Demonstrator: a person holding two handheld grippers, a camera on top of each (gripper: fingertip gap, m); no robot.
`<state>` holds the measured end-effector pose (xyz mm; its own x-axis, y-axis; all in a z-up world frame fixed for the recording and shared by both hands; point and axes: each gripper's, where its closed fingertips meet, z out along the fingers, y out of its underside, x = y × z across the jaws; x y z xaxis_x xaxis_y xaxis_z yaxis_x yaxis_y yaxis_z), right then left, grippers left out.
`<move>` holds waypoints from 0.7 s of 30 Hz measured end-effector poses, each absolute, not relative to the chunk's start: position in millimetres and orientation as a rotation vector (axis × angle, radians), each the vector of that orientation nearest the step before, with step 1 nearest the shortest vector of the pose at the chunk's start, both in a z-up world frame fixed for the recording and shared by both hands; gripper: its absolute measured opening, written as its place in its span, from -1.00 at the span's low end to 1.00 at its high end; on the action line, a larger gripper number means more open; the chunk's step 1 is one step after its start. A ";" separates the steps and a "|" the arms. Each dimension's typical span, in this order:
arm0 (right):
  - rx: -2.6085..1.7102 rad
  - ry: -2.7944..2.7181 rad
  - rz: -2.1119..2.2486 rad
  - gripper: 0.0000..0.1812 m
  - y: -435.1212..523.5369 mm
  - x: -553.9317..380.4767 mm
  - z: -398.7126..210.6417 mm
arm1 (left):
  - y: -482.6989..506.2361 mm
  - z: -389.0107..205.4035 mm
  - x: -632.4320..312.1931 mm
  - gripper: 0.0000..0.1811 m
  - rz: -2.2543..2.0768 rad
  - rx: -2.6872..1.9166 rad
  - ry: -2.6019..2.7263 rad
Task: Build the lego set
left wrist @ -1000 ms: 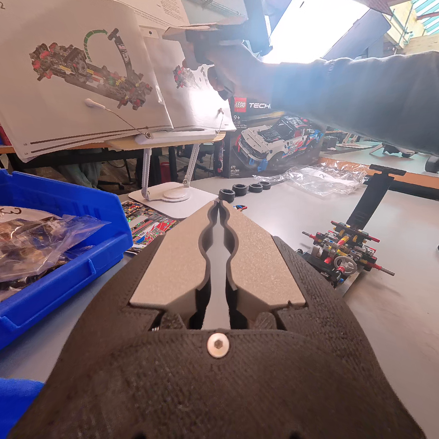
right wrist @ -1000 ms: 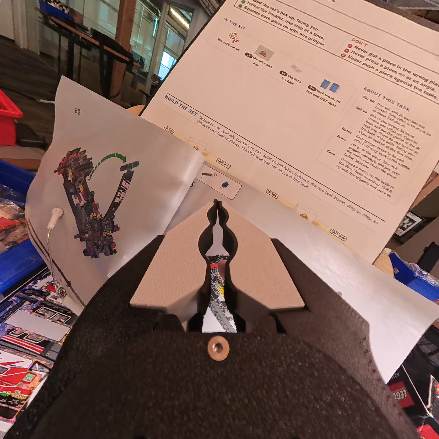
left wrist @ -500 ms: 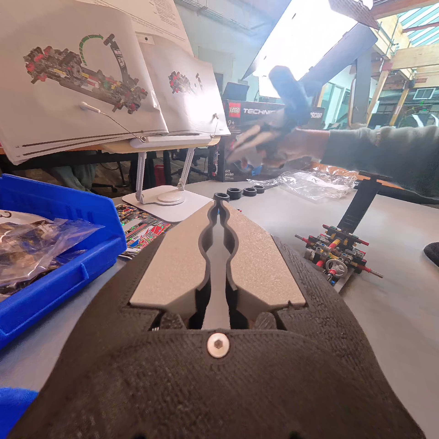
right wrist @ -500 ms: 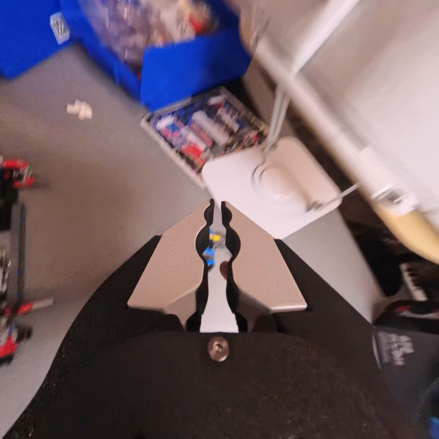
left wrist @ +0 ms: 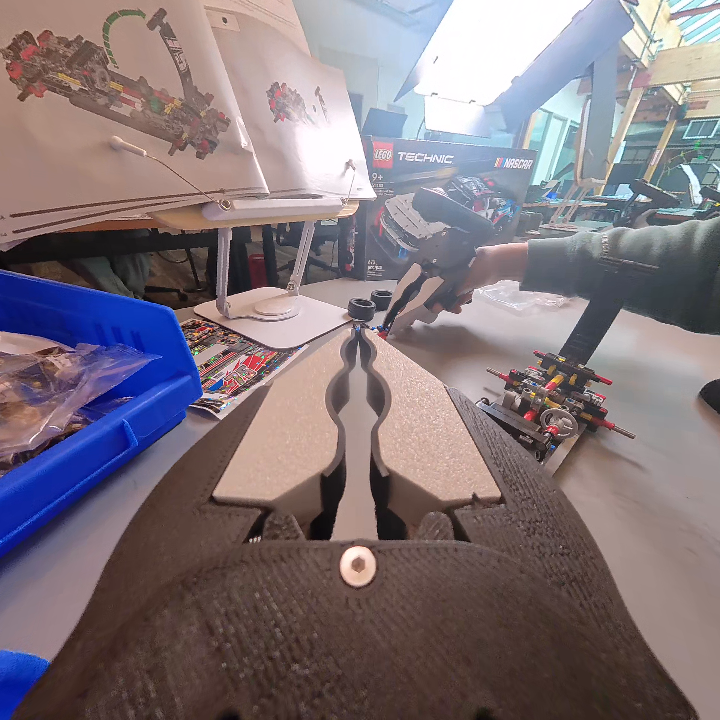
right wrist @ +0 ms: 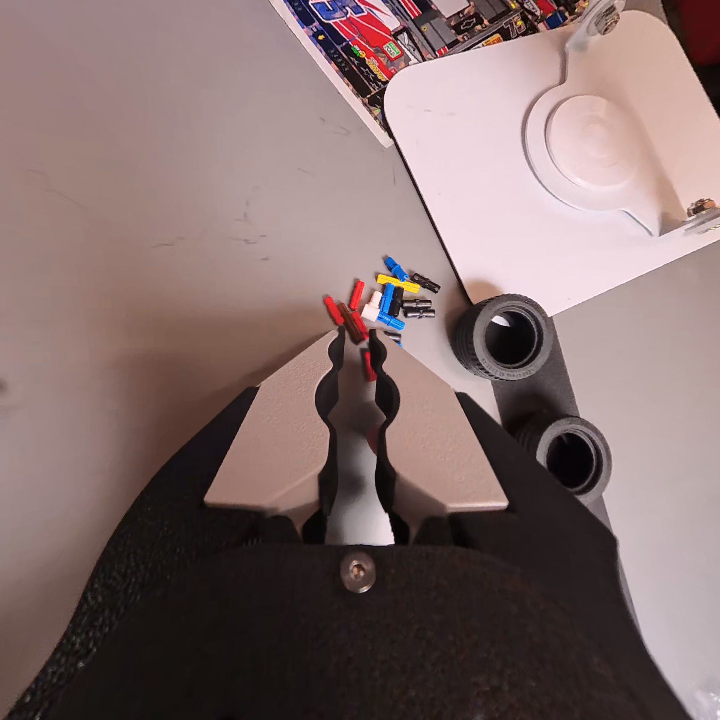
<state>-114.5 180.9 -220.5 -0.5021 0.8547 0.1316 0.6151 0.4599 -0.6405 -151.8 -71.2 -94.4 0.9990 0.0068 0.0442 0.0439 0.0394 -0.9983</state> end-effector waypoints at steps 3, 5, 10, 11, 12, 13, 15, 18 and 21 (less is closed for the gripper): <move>-1.227 -2.306 0.719 -0.91 181.5 -113.5 -223.9 | -71.5 -94.0 -152.1 -1.00 -0.034 -1.530 -0.043; -1.223 -2.319 0.706 -0.94 181.5 -111.9 -224.7 | -71.7 -93.4 -152.1 -1.00 -0.040 -1.527 -0.045; -1.206 -2.340 0.688 -0.95 179.7 -110.0 -225.3 | -71.2 -93.3 -150.1 -1.00 -0.047 -1.528 -0.038; -1.204 -2.349 0.682 -0.95 179.1 -109.7 -225.5 | -71.1 -93.7 -149.8 -1.00 -0.047 -1.530 -0.036; -1.201 -2.357 0.674 -0.95 178.9 -109.5 -225.5 | -71.1 -93.8 -149.9 -1.00 -0.047 -1.531 -0.036; -1.195 -2.365 0.669 -0.95 178.3 -109.2 -225.6 | -71.2 -94.0 -150.0 -1.00 -0.047 -1.531 -0.037; -1.190 -2.381 0.667 -0.96 176.4 -107.8 -225.7 | -71.4 -93.5 -150.7 -1.00 -0.047 -1.530 -0.039; -1.178 -2.386 0.677 -0.96 171.2 -100.9 -221.1 | -71.7 -92.8 -150.9 -1.00 -0.046 -1.528 -0.039; -1.143 -2.357 0.709 -0.96 162.2 -88.0 -197.9 | -72.2 -90.6 -149.1 -1.00 -0.049 -1.521 -0.033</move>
<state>-88.0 162.2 -197.9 -0.5713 0.8069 0.1498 0.5903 0.5308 -0.6081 -149.1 -72.2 -90.6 0.9986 -0.0112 0.0523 0.0528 0.0487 -0.9974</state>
